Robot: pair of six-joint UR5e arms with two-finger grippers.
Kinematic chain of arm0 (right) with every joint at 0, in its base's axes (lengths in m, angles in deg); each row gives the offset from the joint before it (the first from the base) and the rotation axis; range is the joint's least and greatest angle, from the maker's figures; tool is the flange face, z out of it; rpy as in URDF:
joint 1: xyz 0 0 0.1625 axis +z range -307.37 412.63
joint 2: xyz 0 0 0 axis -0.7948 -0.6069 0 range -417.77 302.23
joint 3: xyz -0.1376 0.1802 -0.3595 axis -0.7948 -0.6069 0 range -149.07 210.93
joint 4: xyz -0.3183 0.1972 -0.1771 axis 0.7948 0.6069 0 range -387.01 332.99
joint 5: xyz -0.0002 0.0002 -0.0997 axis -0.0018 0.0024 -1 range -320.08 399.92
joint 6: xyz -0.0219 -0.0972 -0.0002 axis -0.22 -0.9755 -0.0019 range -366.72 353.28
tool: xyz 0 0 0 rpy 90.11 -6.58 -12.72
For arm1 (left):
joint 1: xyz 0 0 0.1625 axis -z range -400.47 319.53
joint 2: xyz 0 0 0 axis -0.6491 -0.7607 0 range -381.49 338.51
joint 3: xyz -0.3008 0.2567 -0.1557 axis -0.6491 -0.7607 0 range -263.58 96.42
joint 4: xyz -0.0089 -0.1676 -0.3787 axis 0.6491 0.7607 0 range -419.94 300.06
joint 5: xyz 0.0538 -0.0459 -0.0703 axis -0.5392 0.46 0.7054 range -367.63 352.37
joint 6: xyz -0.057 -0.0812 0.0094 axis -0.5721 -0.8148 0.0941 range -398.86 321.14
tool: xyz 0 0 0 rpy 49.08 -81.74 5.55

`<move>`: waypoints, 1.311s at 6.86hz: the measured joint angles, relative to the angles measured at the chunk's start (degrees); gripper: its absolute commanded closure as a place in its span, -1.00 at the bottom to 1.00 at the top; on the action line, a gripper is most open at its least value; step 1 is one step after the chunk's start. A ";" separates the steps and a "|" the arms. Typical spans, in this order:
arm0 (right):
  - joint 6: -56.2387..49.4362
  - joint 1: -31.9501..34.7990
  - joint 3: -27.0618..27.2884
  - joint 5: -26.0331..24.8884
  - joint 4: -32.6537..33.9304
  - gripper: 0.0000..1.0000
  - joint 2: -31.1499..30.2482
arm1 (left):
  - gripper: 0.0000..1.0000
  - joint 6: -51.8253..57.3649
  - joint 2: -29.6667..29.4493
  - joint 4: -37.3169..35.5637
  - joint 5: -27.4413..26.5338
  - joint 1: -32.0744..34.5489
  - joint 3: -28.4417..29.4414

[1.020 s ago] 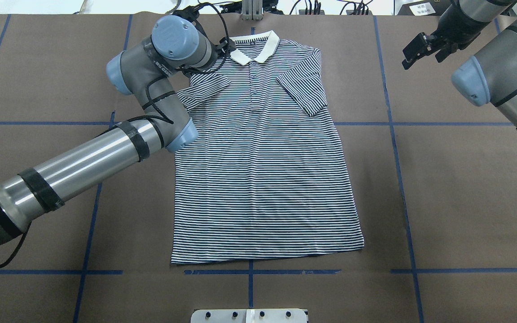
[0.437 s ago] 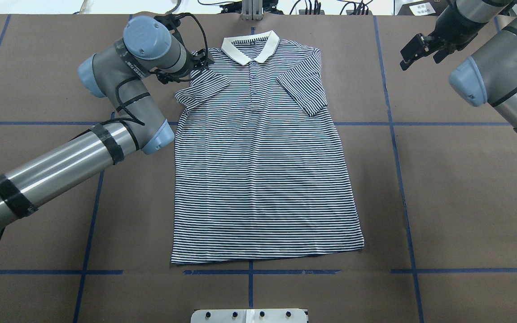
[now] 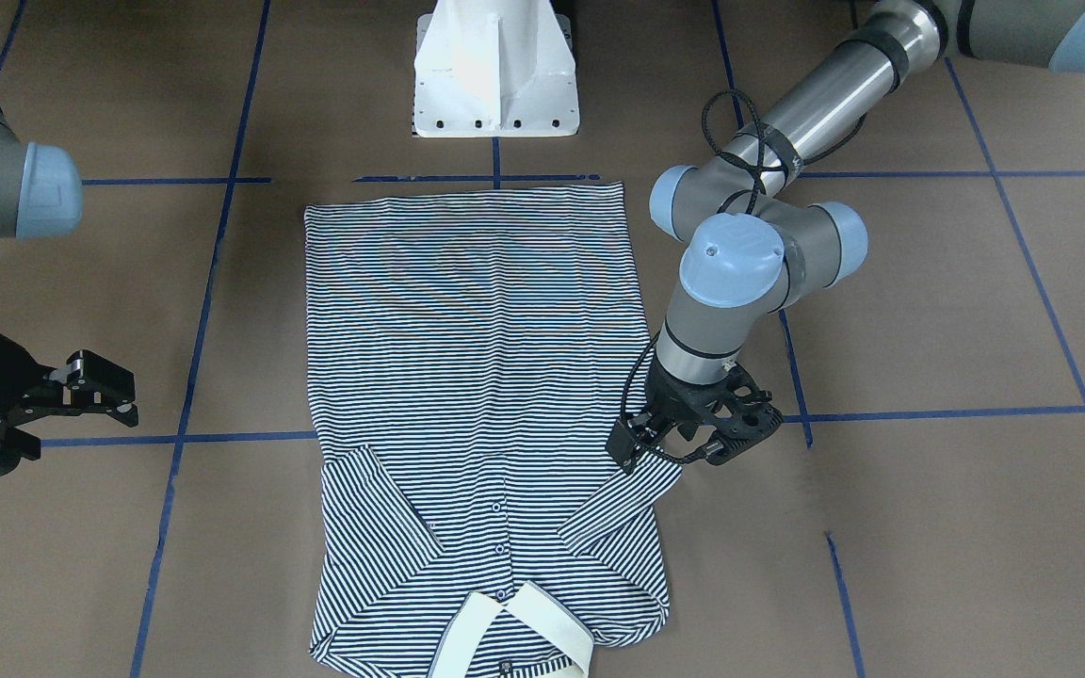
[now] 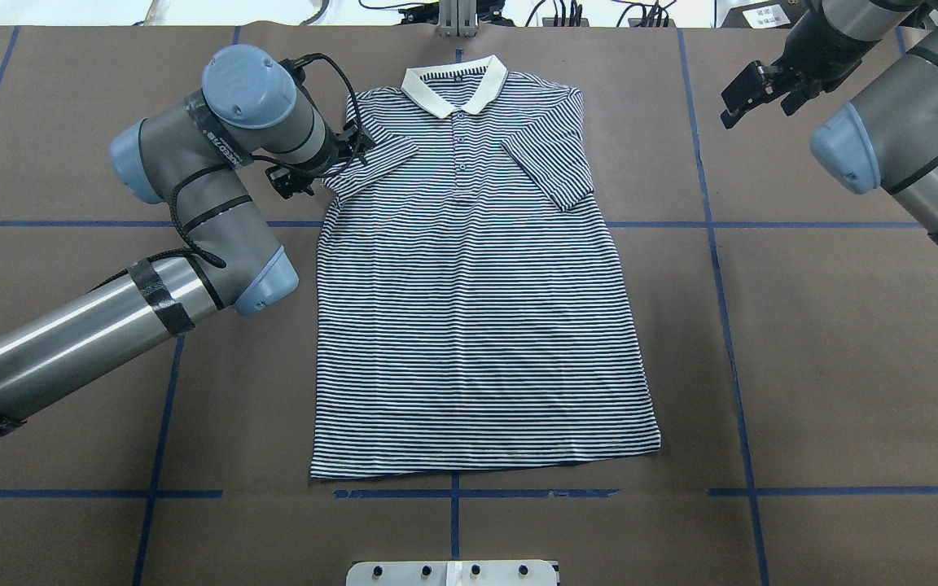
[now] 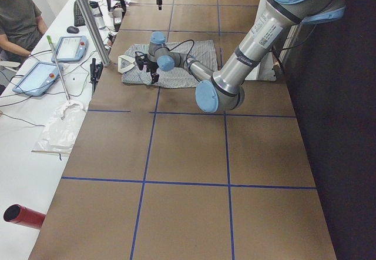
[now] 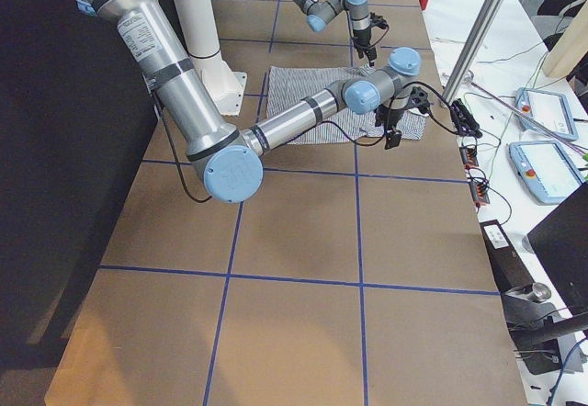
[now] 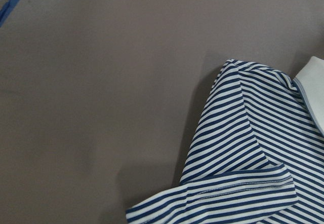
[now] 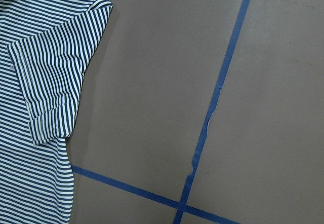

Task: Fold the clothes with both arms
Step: 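Lower both grippers toward the shirt's side edges near the hem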

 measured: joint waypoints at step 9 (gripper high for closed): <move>-0.02 0.03 -0.15 0.00 0.00 -1.00 -0.28 | -1.00 -6.19 -5.72 6.47 -1.06 -2.33 6.17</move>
